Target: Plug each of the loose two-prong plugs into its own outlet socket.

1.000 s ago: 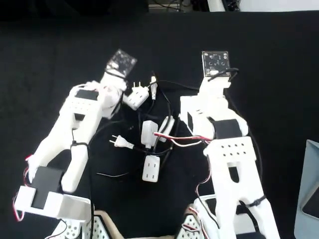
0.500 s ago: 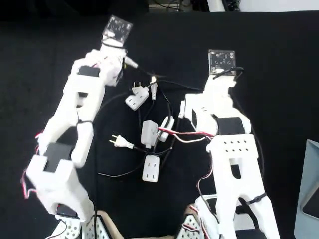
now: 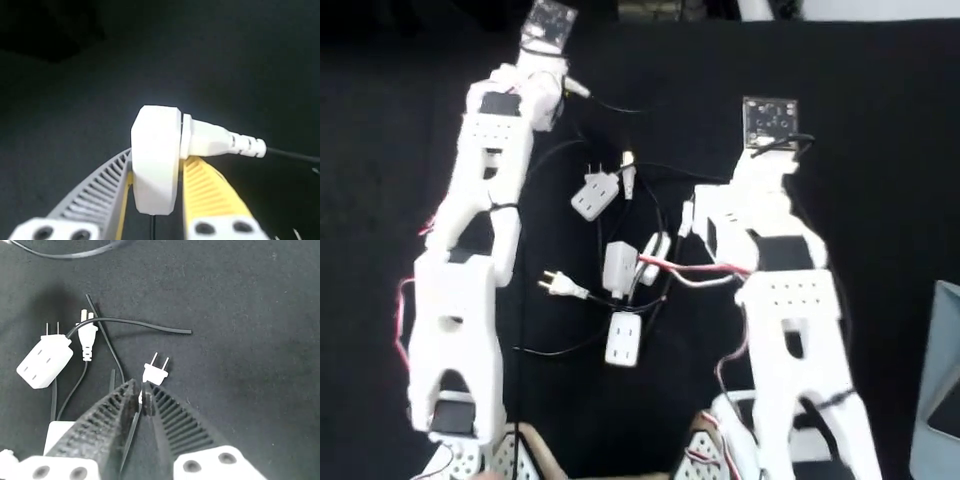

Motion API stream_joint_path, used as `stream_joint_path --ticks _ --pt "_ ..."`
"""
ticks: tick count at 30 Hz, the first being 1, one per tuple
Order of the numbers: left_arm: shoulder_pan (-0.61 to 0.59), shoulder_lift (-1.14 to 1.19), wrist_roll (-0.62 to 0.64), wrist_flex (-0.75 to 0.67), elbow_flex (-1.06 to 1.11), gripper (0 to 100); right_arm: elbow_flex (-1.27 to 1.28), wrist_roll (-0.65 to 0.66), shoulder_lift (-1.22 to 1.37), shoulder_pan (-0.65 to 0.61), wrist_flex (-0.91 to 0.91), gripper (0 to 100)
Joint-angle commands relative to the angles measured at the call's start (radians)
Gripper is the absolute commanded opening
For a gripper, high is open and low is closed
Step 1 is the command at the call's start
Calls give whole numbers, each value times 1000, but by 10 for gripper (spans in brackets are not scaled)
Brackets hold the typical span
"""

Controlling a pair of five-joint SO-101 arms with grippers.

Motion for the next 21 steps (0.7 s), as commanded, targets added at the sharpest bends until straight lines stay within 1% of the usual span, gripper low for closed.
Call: stream_joint_path --ticks 1,2,4,5,6,10,12,14,21 --pt "-13 28 17 60 -163 143 -5 -11 2 12 -18 15" --pt "-16 40 46 77 -180 202 -5 -11 2 12 -18 15" --pt "-22 55 143 103 -208 309 -5 -11 2 12 -15 15" --pt "-28 61 181 109 -220 341 -5 -11 2 12 -15 15" --pt "-35 66 203 110 -228 347 -5 -11 2 12 -14 15" --pt "-51 61 204 114 -243 323 8 -11 2 11 -20 16" --pt "-65 60 204 150 -262 325 8 -11 2 11 -20 16" --pt "-74 60 204 238 -331 325 8 -11 2 11 -20 17" --pt "-91 71 204 674 -659 322 8 -3 4 11 -11 18"
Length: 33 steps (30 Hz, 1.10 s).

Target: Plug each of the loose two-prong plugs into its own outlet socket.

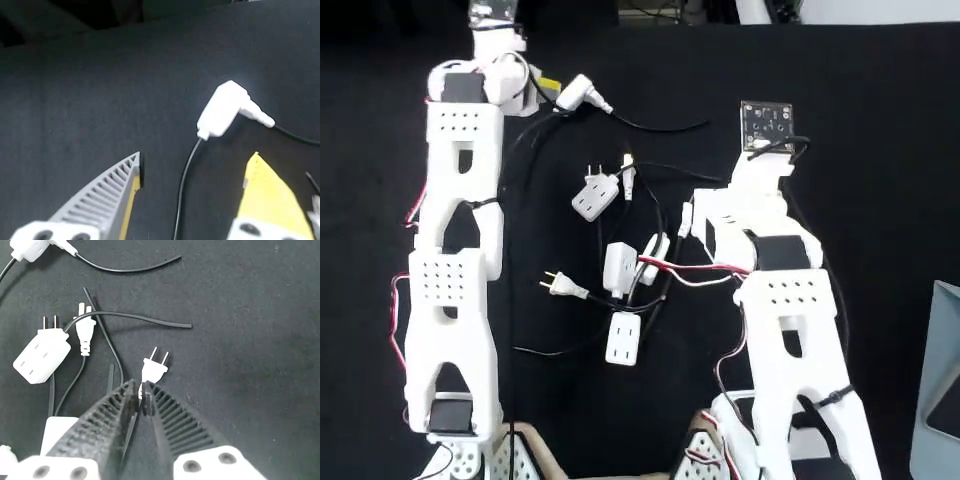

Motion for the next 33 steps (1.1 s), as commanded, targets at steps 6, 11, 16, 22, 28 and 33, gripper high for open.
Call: stream_joint_path --ticks 6,11,16,22,28,33 --pt "7 -25 5 491 -441 325 -59 -2 58 9 55 18" --pt "-1 -54 -38 493 -421 322 -168 -6 262 9 114 19" --pt "-28 -120 -41 494 -360 322 -263 -9 441 9 109 18" --pt "-58 -316 -41 494 -154 324 -315 -11 519 -23 109 15" --pt "-50 -614 -72 493 189 326 -315 -80 522 -110 107 18" --pt "-36 -850 -103 488 487 326 -315 -78 527 -137 110 19"
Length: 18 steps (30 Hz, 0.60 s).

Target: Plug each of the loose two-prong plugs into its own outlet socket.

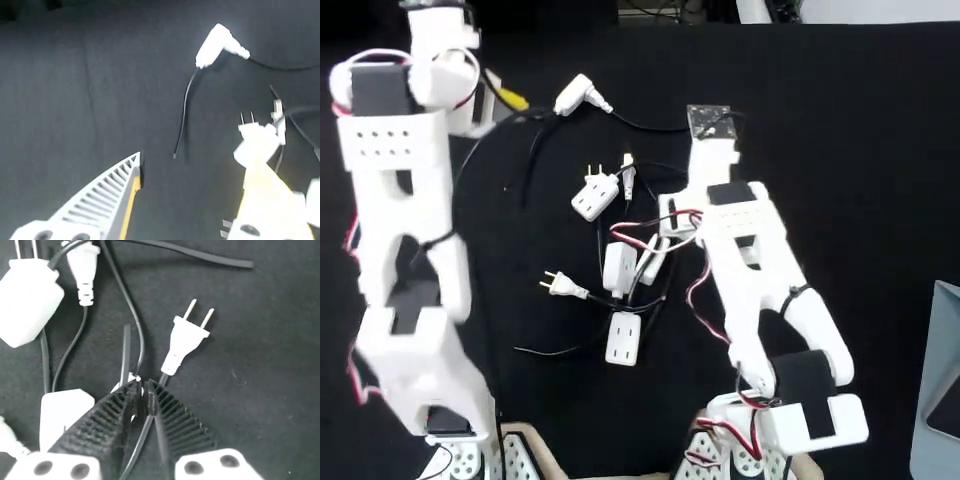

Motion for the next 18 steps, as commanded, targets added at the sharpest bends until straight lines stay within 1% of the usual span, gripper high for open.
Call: stream_joint_path --ticks 1,5,7,10,15,18 --pt "13 -250 -25 5 259 326 -54 -12 -4 -18 6 19" --pt "12 -393 -41 -29 486 323 -54 -17 -4 -18 9 19" --pt "-2 -468 -43 -80 618 323 -54 -57 -4 -20 11 19" --pt "-41 -591 -38 -196 823 324 -58 -92 -12 -41 40 20" --pt "-114 -793 -40 -390 1176 326 -97 -160 -12 -114 152 20" --pt "-157 -887 -40 -489 1366 326 -105 -190 -12 -149 181 17"
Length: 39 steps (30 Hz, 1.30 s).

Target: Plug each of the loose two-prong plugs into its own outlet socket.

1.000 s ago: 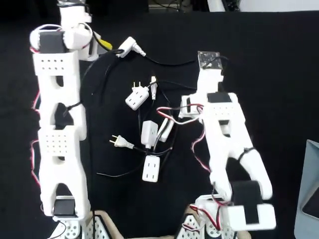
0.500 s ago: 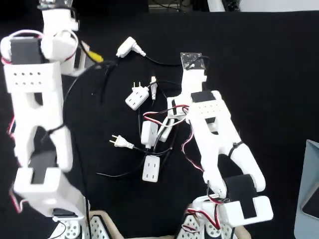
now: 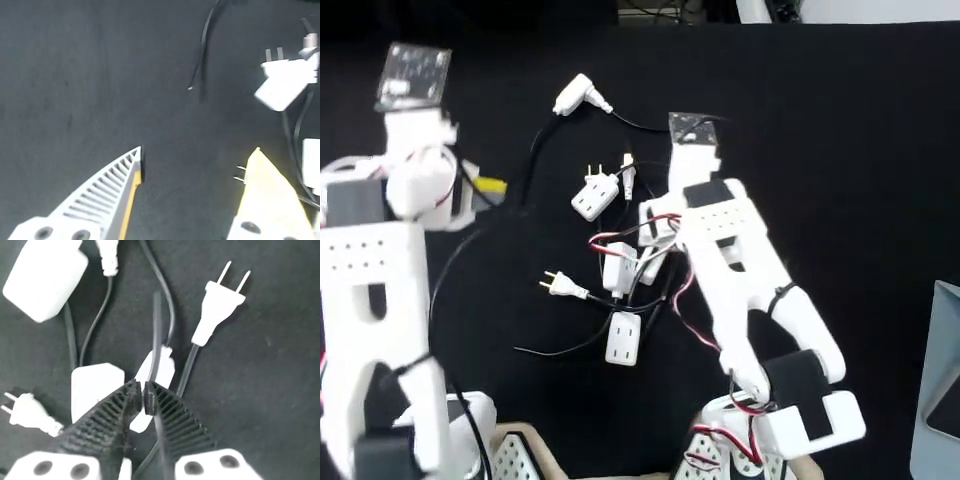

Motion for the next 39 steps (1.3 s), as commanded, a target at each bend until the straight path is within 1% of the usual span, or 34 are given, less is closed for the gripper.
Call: stream_joint_path --ticks 1,5,10,18,20,23,26,29,33,39 --pt "-68 -166 -5 -161 278 326 -53 -32 -12 -52 29 15" --pt "-148 -239 -5 -252 450 326 -53 -37 -12 -91 46 15" --pt "-208 -258 -5 -368 608 326 -59 -35 -12 -84 41 15" --pt "-205 -264 -2 -549 848 326 -99 -29 -12 -98 49 19" --pt "-205 -264 -2 -589 889 326 -116 -9 -10 -135 49 19" --pt "-205 -264 -2 -612 932 326 -119 63 -4 -209 49 21" --pt "-205 -262 -2 -618 958 326 -117 81 -4 -238 55 64" --pt "-205 -261 -2 -618 974 326 -119 84 -4 -190 66 86" --pt "-211 -256 -2 -618 975 325 -124 78 -4 -54 52 86" --pt "-208 -256 -2 -618 977 324 -76 77 -2 77 -87 86"
